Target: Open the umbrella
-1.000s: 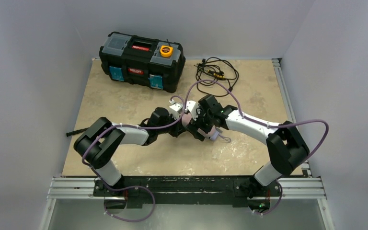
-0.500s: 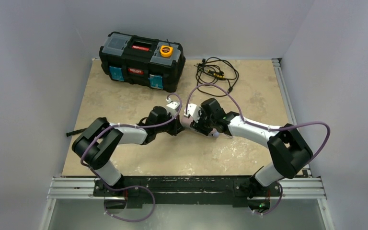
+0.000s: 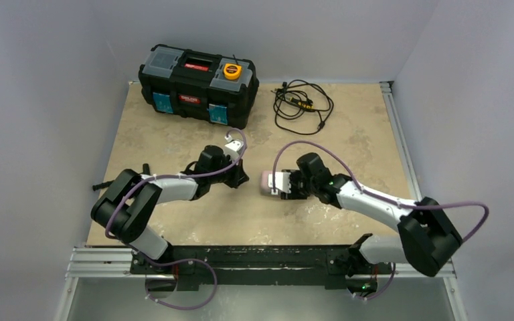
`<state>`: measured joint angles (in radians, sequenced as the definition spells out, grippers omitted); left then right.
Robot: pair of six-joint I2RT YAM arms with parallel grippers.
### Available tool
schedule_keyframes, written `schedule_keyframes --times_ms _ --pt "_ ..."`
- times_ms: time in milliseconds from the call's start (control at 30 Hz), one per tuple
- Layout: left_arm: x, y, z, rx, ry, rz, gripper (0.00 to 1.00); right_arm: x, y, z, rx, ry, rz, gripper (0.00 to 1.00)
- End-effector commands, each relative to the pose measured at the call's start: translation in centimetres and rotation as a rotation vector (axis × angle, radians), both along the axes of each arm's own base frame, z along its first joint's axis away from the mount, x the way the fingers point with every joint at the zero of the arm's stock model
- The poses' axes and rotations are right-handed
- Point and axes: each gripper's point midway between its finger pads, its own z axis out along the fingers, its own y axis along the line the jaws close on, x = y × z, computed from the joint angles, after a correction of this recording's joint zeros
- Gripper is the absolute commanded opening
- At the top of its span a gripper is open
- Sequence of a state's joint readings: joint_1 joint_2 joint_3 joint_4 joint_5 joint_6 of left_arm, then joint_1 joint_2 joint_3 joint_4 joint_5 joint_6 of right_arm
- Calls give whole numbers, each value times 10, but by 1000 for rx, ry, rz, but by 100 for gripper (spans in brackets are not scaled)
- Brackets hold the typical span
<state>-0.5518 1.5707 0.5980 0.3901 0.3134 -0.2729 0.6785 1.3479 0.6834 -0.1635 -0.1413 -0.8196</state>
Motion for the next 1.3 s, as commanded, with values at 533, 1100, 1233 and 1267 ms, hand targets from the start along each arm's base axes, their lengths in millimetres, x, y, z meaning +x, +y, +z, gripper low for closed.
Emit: schedule_keyframes --times_ms 533,1100,1233,1267 --pt "-33 9 21 -33 -93 -115 27 -9 5 -24 6 278 -11 33" --pt "-16 -31 13 -113 -286 -252 40 -21 -4 -33 -10 380 -88 32" --pt "-8 -40 14 -127 -290 -245 36 -20 -2 -33 -9 383 -89 32" --pt "-6 -42 14 -134 -285 -241 35 -20 -2 -33 -10 387 -92 32"
